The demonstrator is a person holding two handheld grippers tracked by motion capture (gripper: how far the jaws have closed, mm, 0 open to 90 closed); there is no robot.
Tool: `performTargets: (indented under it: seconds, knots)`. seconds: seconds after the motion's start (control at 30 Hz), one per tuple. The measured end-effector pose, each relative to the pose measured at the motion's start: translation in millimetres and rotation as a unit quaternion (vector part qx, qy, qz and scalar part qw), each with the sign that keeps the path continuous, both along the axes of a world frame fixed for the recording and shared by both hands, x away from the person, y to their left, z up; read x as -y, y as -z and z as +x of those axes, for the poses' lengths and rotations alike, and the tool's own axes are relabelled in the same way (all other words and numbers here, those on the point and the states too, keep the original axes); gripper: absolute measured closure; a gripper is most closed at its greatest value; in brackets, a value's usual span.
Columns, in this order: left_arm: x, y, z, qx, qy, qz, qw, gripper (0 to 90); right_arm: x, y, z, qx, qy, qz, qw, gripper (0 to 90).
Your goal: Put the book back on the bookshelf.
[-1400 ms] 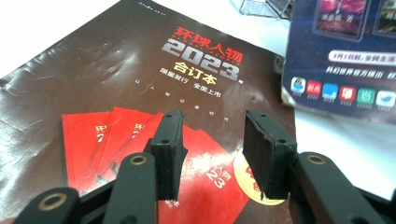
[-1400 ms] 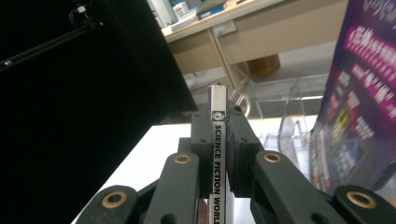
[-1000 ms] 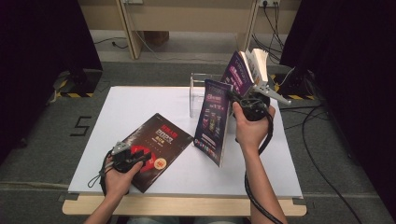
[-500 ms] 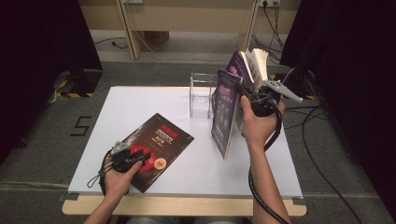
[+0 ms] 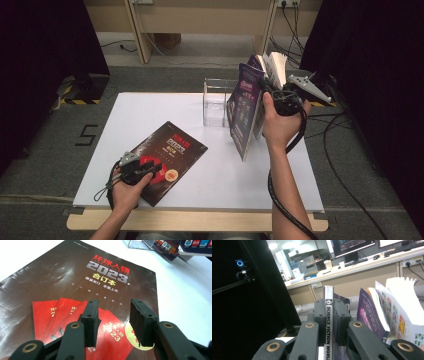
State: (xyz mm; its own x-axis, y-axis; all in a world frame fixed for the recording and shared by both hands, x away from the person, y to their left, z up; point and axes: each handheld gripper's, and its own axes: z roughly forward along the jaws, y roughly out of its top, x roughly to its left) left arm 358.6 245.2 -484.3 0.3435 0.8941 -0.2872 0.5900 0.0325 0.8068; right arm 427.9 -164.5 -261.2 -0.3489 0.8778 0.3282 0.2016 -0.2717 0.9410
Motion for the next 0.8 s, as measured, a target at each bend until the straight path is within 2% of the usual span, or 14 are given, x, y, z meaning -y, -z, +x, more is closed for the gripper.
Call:
performTargets:
  seconds: [0.8]
  knots:
    - [0.7,0.0,0.1,0.001,0.002,-0.001,1.0,58.7,-7.8,-15.0,34.7,0.012,0.023,0.002,0.9997,83.6]
